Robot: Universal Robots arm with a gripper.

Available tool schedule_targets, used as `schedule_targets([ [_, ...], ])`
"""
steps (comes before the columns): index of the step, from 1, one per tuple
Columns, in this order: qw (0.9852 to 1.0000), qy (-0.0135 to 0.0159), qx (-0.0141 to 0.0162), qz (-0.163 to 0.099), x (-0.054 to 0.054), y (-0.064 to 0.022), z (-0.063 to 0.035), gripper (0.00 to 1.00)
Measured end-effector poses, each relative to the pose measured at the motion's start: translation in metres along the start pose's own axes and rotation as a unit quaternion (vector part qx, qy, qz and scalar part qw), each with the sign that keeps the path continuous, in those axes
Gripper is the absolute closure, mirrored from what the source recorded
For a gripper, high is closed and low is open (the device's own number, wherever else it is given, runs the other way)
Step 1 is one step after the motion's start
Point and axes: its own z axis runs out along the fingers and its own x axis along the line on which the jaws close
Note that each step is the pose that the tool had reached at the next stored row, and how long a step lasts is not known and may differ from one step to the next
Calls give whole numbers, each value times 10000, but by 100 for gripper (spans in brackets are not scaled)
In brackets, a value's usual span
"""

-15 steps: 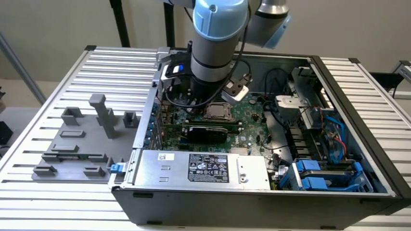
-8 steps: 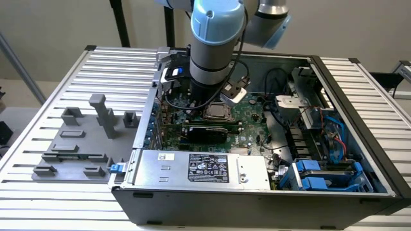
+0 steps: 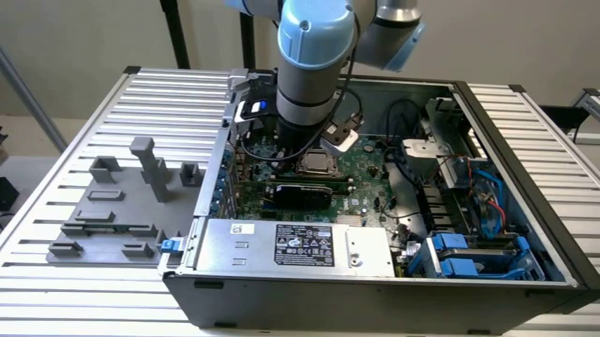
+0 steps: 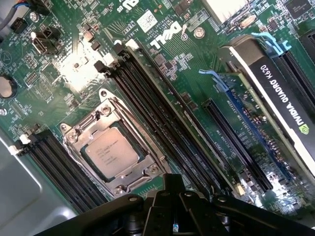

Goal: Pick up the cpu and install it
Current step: 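Install the second cpu locking lever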

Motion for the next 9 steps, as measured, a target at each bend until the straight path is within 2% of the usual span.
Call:
schedule_targets([
  [4,10000,-8,-7,3,3,-8,20,89],
  [9,10000,-43,-37,7,9,-22,48,89],
])
